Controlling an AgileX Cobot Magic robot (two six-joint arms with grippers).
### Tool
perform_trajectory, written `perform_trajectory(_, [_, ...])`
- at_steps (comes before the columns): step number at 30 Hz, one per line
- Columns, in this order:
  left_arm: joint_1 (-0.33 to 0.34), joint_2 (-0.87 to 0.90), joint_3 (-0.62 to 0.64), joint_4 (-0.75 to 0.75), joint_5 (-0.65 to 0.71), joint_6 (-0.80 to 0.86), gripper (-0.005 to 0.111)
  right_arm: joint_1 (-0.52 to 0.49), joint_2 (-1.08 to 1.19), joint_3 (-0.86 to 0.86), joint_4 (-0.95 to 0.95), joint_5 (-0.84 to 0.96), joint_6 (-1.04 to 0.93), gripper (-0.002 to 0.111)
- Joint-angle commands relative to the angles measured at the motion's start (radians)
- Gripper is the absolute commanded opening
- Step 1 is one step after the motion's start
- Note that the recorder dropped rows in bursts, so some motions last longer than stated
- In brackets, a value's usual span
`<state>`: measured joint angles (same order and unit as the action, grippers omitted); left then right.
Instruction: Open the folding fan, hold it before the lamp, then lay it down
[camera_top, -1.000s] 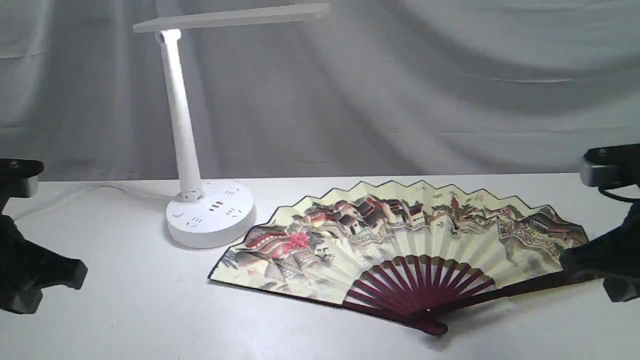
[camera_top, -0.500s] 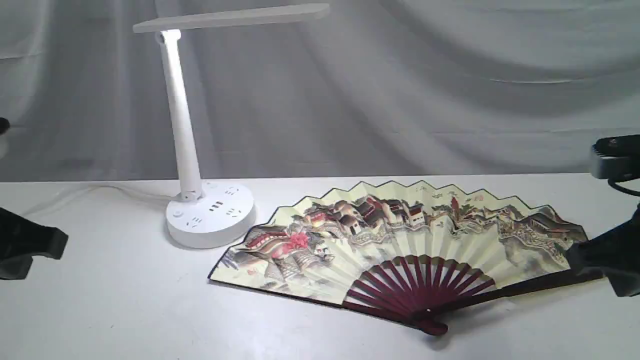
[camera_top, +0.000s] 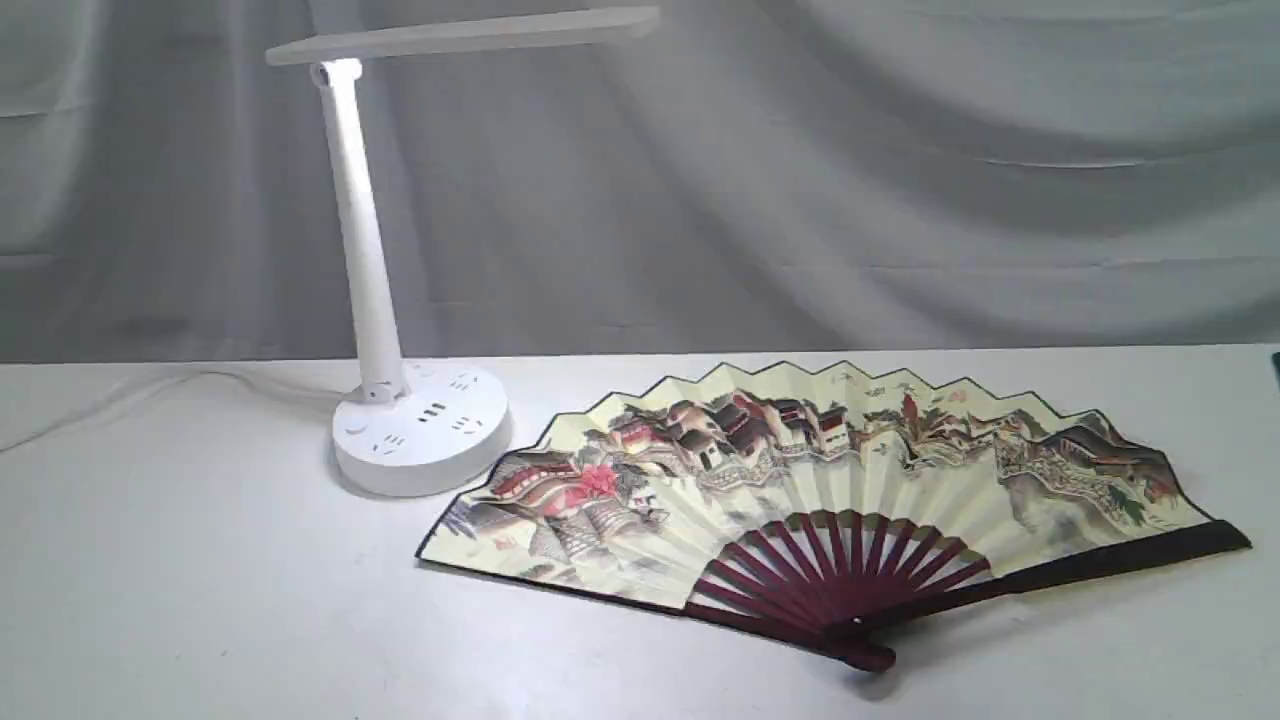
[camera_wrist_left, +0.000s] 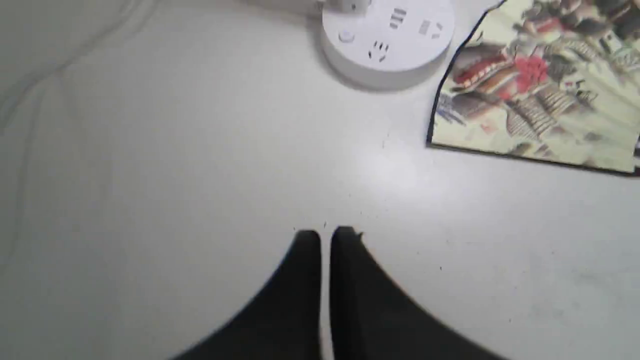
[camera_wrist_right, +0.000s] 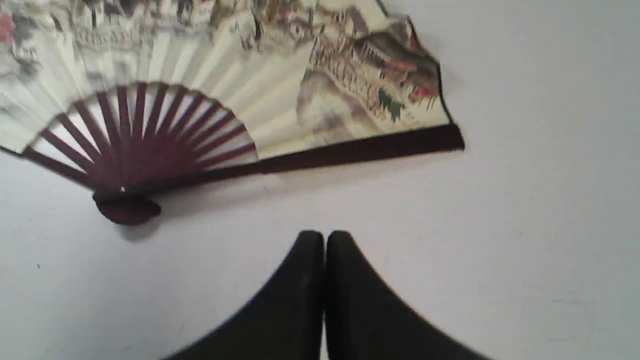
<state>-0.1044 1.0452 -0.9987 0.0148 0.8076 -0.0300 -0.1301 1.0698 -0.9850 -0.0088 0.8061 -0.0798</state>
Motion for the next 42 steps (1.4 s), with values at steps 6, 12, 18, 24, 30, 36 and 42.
perform_trajectory(6, [0.002, -0.257, -0.007, -0.006, -0.015, 0.006, 0.0, 0.001, -0.318, 0.001, -0.003, 0.015, 0.002, 0.0])
perform_trajectory(12, [0.002, -0.457, -0.007, -0.006, 0.028, 0.006, 0.0, 0.001, -0.538, 0.001, -0.003, 0.078, 0.009, 0.0])
perform_trajectory(18, [0.002, -0.629, -0.007, -0.006, 0.084, 0.006, 0.0, 0.001, -0.735, 0.001, -0.003, 0.137, 0.009, 0.0])
perform_trajectory(24, [0.002, -0.8, -0.007, -0.006, 0.099, 0.006, 0.0, 0.001, -0.931, 0.001, -0.003, 0.199, 0.009, 0.0])
perform_trajectory(30, [0.002, -0.941, -0.007, -0.006, 0.117, 0.006, 0.0, 0.001, -1.07, 0.001, -0.003, 0.202, 0.009, 0.0])
perform_trajectory(36, [0.002, -1.045, -0.005, -0.006, 0.117, 0.006, 0.0, 0.001, -1.07, 0.002, -0.007, 0.241, 0.009, 0.0])
perform_trajectory(42, [0.002, -1.045, -0.003, -0.02, 0.176, 0.004, 0.0, 0.001, -1.07, 0.042, -0.002, 0.218, 0.021, 0.0])
